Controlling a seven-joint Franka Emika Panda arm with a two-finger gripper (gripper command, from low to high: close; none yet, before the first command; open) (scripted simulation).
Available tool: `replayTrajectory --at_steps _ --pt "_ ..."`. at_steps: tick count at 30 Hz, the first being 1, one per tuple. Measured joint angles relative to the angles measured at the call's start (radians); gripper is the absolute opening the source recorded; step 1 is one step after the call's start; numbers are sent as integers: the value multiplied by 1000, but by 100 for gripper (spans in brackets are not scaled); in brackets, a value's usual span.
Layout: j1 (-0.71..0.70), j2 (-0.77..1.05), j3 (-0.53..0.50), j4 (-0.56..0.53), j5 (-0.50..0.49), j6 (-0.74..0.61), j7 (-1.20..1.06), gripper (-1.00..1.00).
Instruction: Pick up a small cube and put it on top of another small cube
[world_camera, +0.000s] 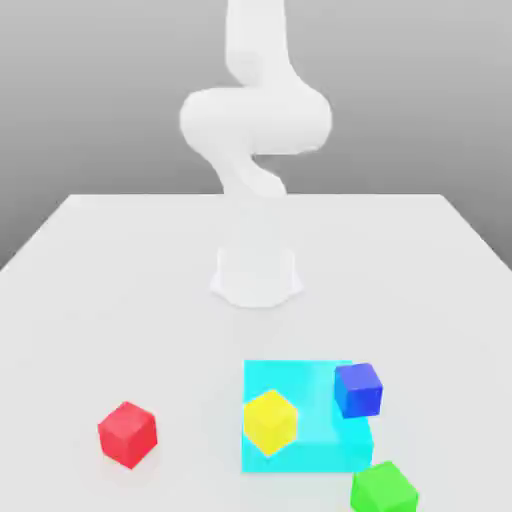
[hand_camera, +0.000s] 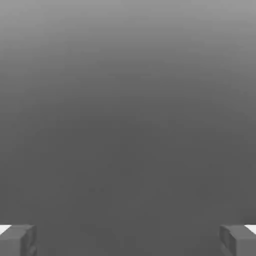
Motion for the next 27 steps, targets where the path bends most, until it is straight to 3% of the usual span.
replayTrajectory --at_steps 20,27 --pt "-168 732 -138 -247 49 365 81 0" --pt "-225 987 -107 -267 124 528 46 0"
